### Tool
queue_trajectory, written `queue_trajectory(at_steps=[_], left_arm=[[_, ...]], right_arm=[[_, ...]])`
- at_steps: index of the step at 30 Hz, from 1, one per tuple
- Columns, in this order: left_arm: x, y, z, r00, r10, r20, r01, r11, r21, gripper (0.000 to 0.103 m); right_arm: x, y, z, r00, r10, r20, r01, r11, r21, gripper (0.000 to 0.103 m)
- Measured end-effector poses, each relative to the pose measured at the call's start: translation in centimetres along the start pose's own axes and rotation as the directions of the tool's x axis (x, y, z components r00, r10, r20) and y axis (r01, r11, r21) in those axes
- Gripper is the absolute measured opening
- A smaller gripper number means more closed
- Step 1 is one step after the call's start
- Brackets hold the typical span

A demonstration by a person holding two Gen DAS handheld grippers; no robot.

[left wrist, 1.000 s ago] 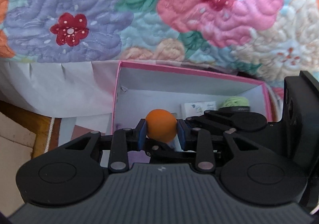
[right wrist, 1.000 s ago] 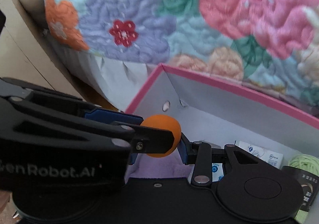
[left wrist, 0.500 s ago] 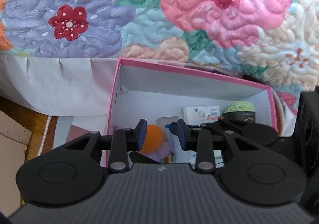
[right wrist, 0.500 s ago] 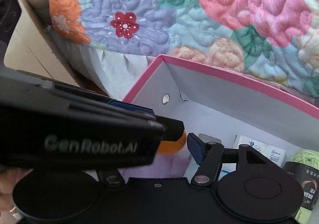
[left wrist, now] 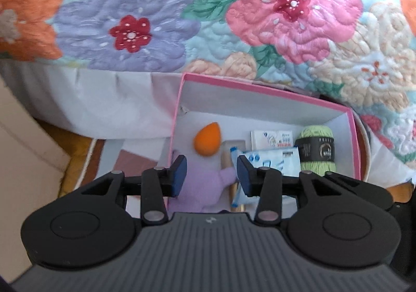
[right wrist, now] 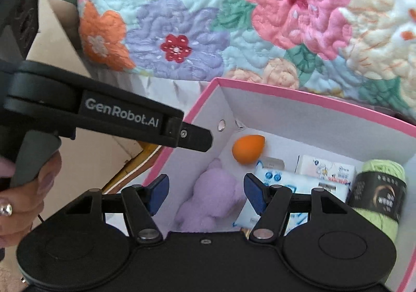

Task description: Organize objects

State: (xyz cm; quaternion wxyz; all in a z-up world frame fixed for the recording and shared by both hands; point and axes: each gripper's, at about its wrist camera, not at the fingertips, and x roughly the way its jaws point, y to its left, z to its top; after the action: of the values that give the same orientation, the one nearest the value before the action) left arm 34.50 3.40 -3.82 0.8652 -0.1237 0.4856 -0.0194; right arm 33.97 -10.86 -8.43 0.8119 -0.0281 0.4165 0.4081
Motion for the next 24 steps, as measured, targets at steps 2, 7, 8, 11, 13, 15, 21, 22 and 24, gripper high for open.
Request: queue_trajectory(at_steps=[2, 7, 8, 11, 13, 15, 21, 22, 24], left_arm=[[-1.3, 0.1, -0.6, 1.0, 0.01, 0.006, -0.01, 1.0, 0.009, 0.047], [-4.2, 0.8, -3.1, 0.997, 0.064, 0.03, -0.065, 0.998, 0.022, 0.058], [-4.8, 0.9, -3.6, 0.997, 0.076, 0.029, -0.077, 0.997, 0.021, 0.058], [-6.8, 1.0, -5.4, 0.988, 0.139, 0.065, -0.14, 0.99, 0.006, 0.062], [-8.1, 0.8, -6.6, 0.985, 0.157, 0.068, -0.158, 0.987, 0.014, 0.063], [-9.3, 0.6, -7.7, 0.986, 0.156, 0.058, -0.157, 0.988, 0.012, 0.063], [-13.6, -0.3, -10.1, 0.991, 0.122, 0.057, -0.123, 0.992, 0.015, 0.068], [-14.2, -0.6, -10.5, 0.991, 0.117, 0.059, -0.118, 0.993, 0.019, 0.069], [-15.7, -1.2, -11.1, 0.992, 0.111, 0.068, -0.113, 0.993, 0.032, 0.071]], right_arm=[[-0.8, 0.5, -0.6, 1.0, -0.005, 0.002, 0.005, 1.0, 0.008, 0.069], [-2.9, 1.4, -2.4, 0.999, -0.036, 0.005, 0.036, 0.999, 0.019, 0.071], [-3.4, 1.5, -2.6, 0.999, -0.042, 0.004, 0.042, 0.999, 0.03, 0.072], [-5.4, 2.0, -3.6, 0.998, -0.064, 0.0, 0.064, 0.996, 0.062, 0.075], [-7.0, 2.7, -3.9, 0.997, -0.08, 0.006, 0.08, 0.995, 0.055, 0.076], [-9.0, 3.3, -4.1, 0.995, -0.095, 0.02, 0.094, 0.994, 0.049, 0.079], [-13.6, 5.7, -4.7, 0.992, -0.122, 0.04, 0.121, 0.992, 0.034, 0.081], [-14.3, 6.1, -4.8, 0.991, -0.126, 0.038, 0.125, 0.992, 0.03, 0.082], [-15.4, 6.8, -5.2, 0.989, -0.145, 0.033, 0.144, 0.989, 0.026, 0.082]])
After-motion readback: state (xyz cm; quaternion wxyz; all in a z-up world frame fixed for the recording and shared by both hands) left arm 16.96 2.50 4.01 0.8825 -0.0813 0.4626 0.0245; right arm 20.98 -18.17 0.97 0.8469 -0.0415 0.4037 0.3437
